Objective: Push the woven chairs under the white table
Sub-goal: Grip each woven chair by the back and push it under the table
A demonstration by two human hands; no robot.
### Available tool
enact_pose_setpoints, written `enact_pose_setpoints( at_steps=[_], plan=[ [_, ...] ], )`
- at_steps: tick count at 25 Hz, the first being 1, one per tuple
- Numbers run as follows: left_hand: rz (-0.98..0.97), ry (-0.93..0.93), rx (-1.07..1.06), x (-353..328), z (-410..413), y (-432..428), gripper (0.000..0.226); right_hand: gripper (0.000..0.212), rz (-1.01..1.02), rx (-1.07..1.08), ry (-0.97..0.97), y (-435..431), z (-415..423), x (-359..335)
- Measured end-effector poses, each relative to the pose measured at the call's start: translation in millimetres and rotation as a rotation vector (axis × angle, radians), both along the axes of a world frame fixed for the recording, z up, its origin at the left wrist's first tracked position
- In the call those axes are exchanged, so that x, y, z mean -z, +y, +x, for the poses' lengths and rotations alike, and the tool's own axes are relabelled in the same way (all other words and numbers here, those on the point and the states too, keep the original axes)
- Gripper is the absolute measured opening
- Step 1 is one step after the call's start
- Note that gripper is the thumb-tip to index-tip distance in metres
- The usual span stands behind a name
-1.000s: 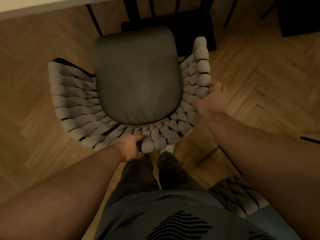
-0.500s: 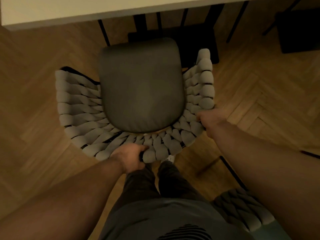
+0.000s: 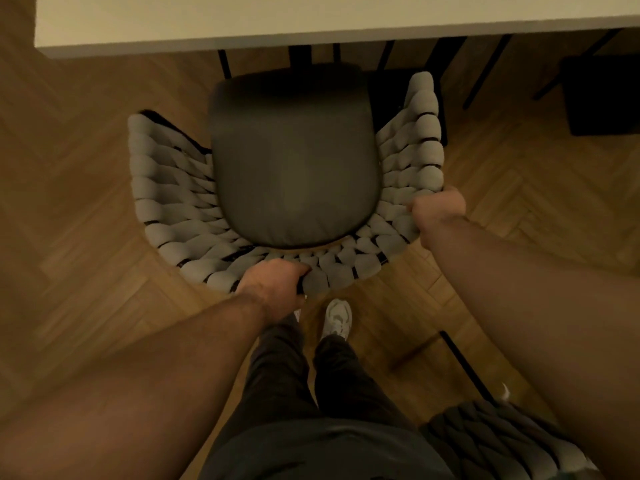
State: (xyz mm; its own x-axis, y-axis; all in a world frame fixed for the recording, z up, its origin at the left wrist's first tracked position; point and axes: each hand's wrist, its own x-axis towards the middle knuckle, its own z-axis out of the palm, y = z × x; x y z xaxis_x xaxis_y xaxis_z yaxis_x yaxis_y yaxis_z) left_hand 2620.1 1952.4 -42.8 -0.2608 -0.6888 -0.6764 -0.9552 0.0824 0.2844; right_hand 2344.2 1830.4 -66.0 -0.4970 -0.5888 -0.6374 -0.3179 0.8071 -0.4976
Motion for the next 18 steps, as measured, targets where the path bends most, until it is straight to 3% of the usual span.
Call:
enact_pose_setpoints(
  at_steps=[6, 9, 13, 18],
  plan=[
    [-0.059, 0.006, -0.002, 11.1, 6.8, -3.5, 0.035, 0.049, 0.058, -0.190, 0.287, 4.7, 7.2, 1.9],
    [-0.041, -0.018, 0.007, 14.4, 14.9, 3.0, 0.040, 0.075, 0.041, -0.454, 0.380, 41.9, 24.1, -21.0],
    [-0.094, -0.132, 0.009, 19.4, 24.7, 18.2, 0.058, 0.058, -0.006, -0.934, 0.492, 107.6, 49.9, -22.8],
    [-0.078, -0.123, 0.060, 21.2, 42.6, 17.4, 0.089, 0.091, 0.008, -1.188, 0.547, 127.1, 46.1, -12.2]
  ],
)
